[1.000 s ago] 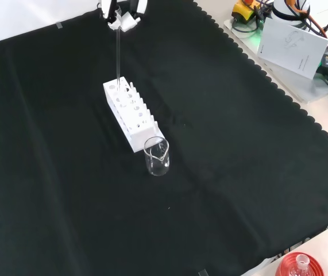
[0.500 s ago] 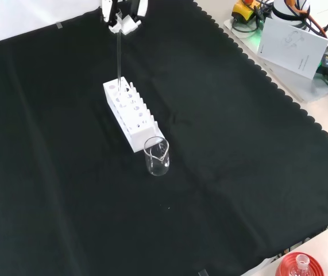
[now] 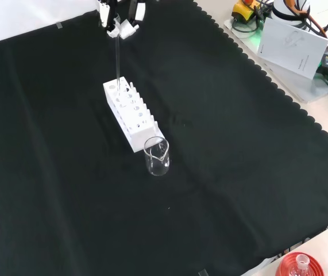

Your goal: Put the glass rod back on the white test tube rack.

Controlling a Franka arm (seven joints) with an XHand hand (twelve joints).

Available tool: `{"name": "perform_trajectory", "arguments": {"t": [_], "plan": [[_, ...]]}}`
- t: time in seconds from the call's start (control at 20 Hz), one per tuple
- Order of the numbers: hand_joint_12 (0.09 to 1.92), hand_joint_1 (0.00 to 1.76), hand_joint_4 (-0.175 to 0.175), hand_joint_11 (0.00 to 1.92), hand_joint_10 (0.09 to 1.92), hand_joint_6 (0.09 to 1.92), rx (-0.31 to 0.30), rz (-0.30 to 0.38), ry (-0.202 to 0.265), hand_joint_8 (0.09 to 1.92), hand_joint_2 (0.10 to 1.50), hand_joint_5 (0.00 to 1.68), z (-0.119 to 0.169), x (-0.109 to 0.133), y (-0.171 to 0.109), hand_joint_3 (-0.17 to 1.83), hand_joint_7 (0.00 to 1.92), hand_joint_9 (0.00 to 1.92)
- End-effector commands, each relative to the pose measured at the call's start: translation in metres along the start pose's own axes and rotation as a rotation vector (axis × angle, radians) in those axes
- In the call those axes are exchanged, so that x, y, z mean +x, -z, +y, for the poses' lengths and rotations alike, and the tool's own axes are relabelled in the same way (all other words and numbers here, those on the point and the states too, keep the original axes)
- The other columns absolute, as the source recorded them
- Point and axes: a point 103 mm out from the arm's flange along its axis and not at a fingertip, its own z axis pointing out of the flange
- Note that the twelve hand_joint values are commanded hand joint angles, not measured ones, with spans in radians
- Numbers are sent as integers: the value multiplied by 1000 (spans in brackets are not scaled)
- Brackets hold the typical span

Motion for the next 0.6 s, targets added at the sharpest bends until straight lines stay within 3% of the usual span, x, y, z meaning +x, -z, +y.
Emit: {"name": "perform_trajectory", "arguments": {"t": [0.05, 0.6], "plan": [[433, 1318, -175, 1668, 87, 933, 7, 5, 1, 765, 560, 1099, 2, -2, -4, 892, 1372, 1826], [433, 1318, -175, 1668, 87, 933, 35, 15, 9, 764, 560, 1099, 8, -7, -18, 892, 1373, 1826]]}}
